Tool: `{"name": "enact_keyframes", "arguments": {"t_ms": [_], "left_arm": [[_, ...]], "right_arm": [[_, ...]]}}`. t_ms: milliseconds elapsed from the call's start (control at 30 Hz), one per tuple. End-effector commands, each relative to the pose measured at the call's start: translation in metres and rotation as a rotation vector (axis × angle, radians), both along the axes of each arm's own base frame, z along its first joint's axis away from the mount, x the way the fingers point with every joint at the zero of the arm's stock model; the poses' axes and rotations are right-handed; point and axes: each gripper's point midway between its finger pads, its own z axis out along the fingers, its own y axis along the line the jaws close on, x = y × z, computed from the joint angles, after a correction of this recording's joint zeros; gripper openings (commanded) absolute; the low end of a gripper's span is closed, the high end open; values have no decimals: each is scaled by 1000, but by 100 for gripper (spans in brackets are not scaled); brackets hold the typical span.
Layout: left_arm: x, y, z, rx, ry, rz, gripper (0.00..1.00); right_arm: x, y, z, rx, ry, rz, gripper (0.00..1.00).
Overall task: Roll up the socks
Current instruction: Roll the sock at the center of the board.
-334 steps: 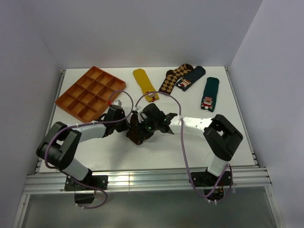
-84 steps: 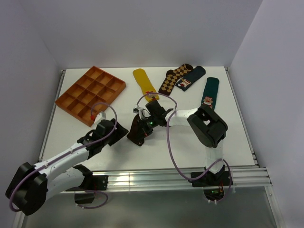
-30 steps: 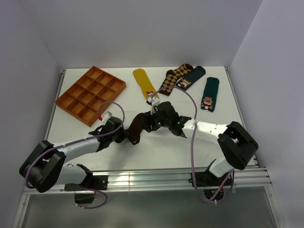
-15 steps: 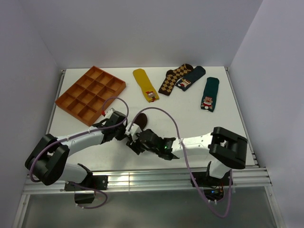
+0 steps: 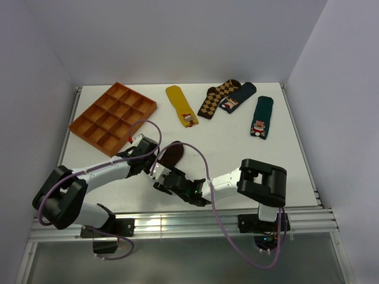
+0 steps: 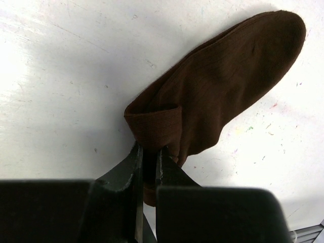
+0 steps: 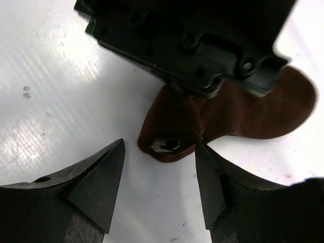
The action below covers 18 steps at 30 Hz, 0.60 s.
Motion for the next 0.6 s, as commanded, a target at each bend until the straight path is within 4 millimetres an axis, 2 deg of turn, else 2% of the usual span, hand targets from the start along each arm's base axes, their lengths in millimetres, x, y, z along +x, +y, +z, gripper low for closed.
{"name": "enact_keyframes", "arguments": {"t_ms": [0,100,233,467,567], "left_arm": [[-14,4,-11,46,66,-47,0],[-14,4,-12,46,70,-50,0],[-15,2,-15,46,80,-61,0],[-15,0,-13,37,76,-70,0],[-15,0,-14,37,78,-74,0]], "right_arm": [[15,14,37,83,-121,-61,65],[12,15,44,90,-141,-53,65],[9,17,49,102,-140,-37,71],[12,22,28,55,-131,-47,72],[15,21,23,46,-131,-61,67]]}}
